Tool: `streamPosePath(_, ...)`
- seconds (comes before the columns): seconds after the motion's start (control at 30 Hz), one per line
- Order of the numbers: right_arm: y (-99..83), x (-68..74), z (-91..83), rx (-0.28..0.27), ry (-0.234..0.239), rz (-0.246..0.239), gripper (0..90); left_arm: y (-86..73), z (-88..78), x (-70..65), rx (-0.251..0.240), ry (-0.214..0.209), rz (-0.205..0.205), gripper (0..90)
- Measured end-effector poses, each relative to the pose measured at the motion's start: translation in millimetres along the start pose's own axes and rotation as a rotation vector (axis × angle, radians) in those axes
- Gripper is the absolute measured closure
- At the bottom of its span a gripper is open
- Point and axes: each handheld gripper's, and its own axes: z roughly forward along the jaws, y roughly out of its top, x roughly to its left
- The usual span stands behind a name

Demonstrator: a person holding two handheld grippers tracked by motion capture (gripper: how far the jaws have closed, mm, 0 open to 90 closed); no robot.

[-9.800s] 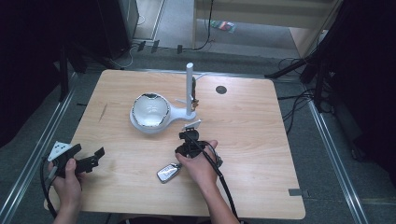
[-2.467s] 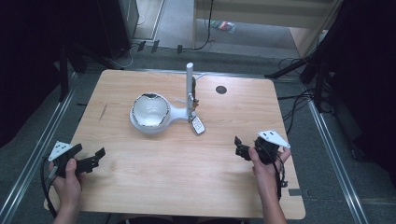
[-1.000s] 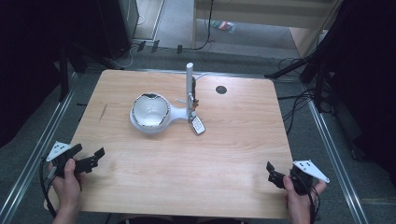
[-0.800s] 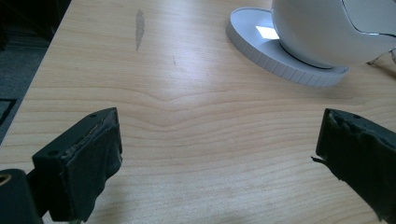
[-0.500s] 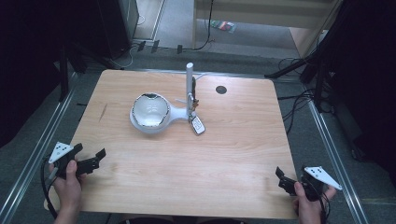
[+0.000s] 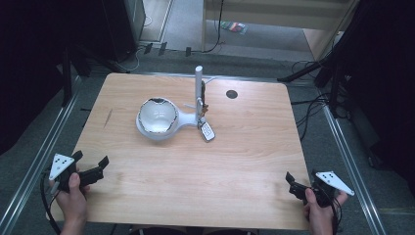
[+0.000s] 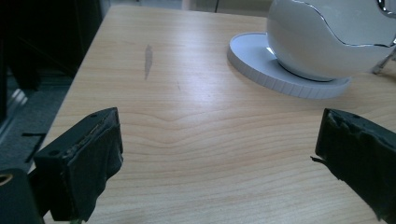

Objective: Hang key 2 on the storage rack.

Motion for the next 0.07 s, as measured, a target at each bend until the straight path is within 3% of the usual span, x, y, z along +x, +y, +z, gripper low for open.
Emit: streamPosePath(0.07, 0.0, 0.6, -0.1, 0.002, 0.0, 0.0, 0.0, 0.4, 0.6, -0.7, 0.009, 0.011, 0.004, 1.0)
